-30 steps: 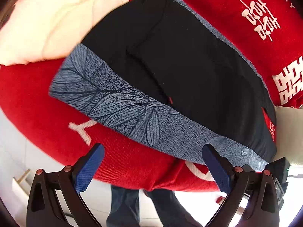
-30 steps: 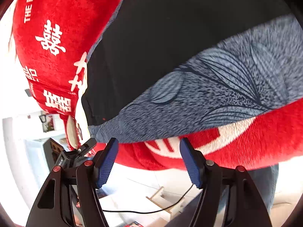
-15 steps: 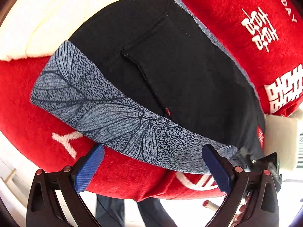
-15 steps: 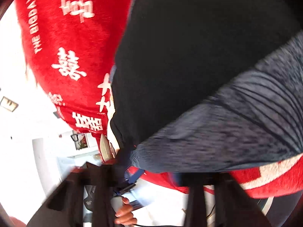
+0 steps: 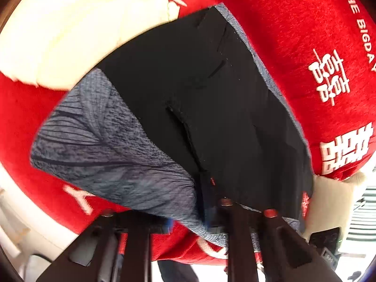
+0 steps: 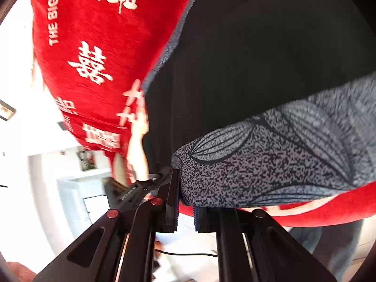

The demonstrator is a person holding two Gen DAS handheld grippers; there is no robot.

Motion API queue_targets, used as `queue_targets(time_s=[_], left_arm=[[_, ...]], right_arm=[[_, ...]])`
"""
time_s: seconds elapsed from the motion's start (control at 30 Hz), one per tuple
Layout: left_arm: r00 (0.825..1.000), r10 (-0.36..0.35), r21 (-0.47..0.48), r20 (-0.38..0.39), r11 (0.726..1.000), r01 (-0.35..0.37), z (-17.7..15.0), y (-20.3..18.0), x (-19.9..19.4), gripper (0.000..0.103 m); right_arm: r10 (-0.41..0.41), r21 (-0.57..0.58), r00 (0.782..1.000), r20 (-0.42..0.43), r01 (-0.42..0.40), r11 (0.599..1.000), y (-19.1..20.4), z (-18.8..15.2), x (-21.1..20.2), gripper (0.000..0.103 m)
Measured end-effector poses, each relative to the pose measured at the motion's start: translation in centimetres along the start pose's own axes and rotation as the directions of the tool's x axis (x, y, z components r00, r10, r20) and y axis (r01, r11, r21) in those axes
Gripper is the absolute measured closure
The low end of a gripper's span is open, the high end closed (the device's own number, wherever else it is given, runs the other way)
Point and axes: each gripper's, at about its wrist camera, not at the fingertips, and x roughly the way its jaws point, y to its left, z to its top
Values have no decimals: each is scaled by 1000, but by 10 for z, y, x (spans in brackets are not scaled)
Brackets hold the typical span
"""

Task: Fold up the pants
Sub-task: 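Grasp the patterned waistband with the left tool while the right tool grasps it too, then lift the waistband and fold it over toward the cuffs with both tools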

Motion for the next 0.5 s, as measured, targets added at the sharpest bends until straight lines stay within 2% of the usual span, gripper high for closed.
queue_targets(time_s=[0.13, 0.3, 0.37, 0.5], left_arm=[[999, 11, 60, 37, 998, -13, 9, -39, -32, 85], [997, 16, 122, 73, 992, -25, 56, -104, -50, 85], [995, 20, 143, 95, 989, -33, 79, -124, -45, 85], [990, 60, 176, 128, 981, -82, 131, -154, -10, 85]], right_arm=[[-34, -97, 999, -9, 33, 995, 30, 18, -11, 93], [-57, -216, 998, -39, 47, 975, 88, 82, -23, 93], [-89, -274, 994, -54, 71, 959, 108, 120, -21, 93], [-136, -308, 987, -84, 104, 946, 123, 181, 6, 93]])
